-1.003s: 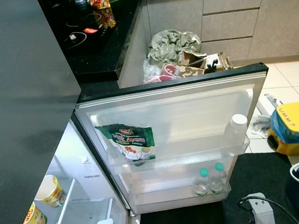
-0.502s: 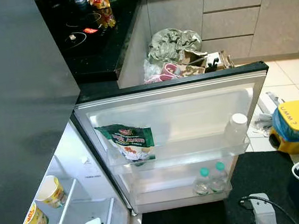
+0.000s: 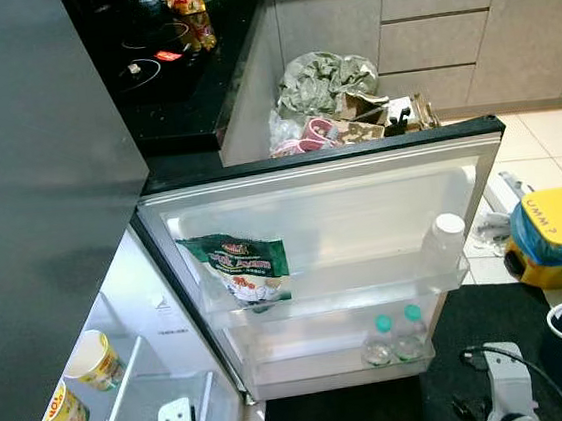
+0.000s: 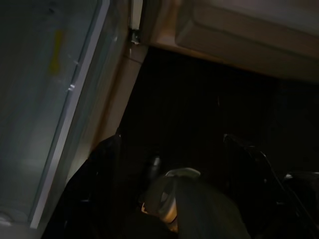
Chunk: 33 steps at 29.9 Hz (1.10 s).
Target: Restocking fridge
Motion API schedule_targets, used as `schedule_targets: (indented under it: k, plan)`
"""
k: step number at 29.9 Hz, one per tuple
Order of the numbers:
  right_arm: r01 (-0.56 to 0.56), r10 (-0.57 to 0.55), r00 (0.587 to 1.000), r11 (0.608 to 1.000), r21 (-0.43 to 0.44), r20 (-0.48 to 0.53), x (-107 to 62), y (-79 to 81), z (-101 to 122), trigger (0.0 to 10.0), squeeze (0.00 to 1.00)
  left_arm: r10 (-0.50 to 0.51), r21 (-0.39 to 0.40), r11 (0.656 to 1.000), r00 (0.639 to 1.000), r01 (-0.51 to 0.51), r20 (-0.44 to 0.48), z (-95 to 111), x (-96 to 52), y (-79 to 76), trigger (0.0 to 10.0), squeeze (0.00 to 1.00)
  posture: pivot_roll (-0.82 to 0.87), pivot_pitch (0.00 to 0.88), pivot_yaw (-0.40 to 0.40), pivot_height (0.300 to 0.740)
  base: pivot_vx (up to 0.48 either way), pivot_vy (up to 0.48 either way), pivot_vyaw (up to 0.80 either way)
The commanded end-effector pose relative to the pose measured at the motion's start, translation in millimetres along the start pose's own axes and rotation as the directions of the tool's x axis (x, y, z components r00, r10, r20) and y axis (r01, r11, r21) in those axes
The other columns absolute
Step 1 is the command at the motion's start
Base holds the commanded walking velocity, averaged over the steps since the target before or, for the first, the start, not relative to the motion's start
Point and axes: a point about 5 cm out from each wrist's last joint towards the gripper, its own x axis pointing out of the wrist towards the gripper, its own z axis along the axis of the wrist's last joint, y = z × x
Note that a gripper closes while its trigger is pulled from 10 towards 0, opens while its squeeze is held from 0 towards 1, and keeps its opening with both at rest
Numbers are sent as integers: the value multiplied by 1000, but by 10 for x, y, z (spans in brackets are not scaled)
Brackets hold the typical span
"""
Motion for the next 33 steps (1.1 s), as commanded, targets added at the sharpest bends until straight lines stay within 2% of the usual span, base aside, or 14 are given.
schedule_targets:
  k: [1, 3, 4, 5, 8, 10, 13, 14, 17, 20, 26, 33]
  plan:
    - [11, -11, 1000, 1000, 6, 10, 5, -8, 39, 10000, 0, 40, -36, 999, 999, -39, 35, 109, -10, 104, 10000, 0, -7, 0, 6, 740, 0, 0, 0]
    - [-34, 35, 999, 996, -77, 14, 19, 53, 95, 10000, 0, 22, 54, 998, 999, -24, 32, 193, -1, 115, 10000, 0, -5, 0, 21, 740, 0, 0, 0]
    - [-27, 29, 999, 997, -75, 29, 25, 61, 132, 10000, 0, 39, 40, 998, 998, -41, 56, 261, 1, 143, 10000, 0, -13, 0, 22, 740, 0, 0, 0]
    - [-8, 10, 999, 999, -31, 44, 29, 54, 165, 10000, 0, 66, -5, 998, 994, -65, 86, 321, 0, 173, 10000, 0, -2, 0, 14, 740, 0, 0, 0]
    - [4, -4, 999, 1000, 11, 50, 32, 50, 182, 10000, 0, 81, -51, 996, 991, -76, 103, 351, 1, 184, 10000, 0, -5, 0, 14, 740, 0, 0, 0]
    - [-5, 6, 999, 1000, -29, 45, 34, 59, 189, 10000, 0, 62, 6, 998, 996, -63, 69, 288, 4, 154, 10000, 0, -6, 0, 15, 740, 0, 0, 0]
    - [37, -38, 998, 999, 24, 58, 31, 29, 194, 10000, 0, 100, -61, 994, 992, -95, 78, 258, 10, 138, 10000, 0, 2, 0, 0, 740, 0, 0, 0]
    - [42, -43, 998, 999, 17, 54, 31, 28, 188, 10000, 0, 92, -70, 994, 993, -86, 76, 240, 17, 110, 10000, 0, 1, 0, 6, 740, 0, 0, 0]
    - [28, -25, 998, 998, -63, 59, 31, 45, 192, 10000, 0, 59, -23, 998, 997, -57, 59, 195, 27, 51, 10000, 0, -12, 0, 19, 740, 0, 0, 0]
    - [30, -30, 997, 1000, -3, 66, 31, 35, 200, 10000, 0, 80, -47, 996, 995, -77, 59, 182, 24, 63, 10000, 0, -4, 0, 22, 740, 0, 0, 0]
    - [-13, 11, 999, 999, 34, 53, 34, 75, 172, 10000, 0, 65, -44, 997, 997, -63, 33, 117, 19, 44, 10000, 0, -7, 0, 13, 740, 0, 0, 0]
    - [-58, 55, 998, 995, 82, 39, 31, 127, 102, 10000, 0, 48, -91, 995, 999, -47, 11, 41, 12, 26, 10000, 0, -1, 0, 23, 740, 0, 0, 0]
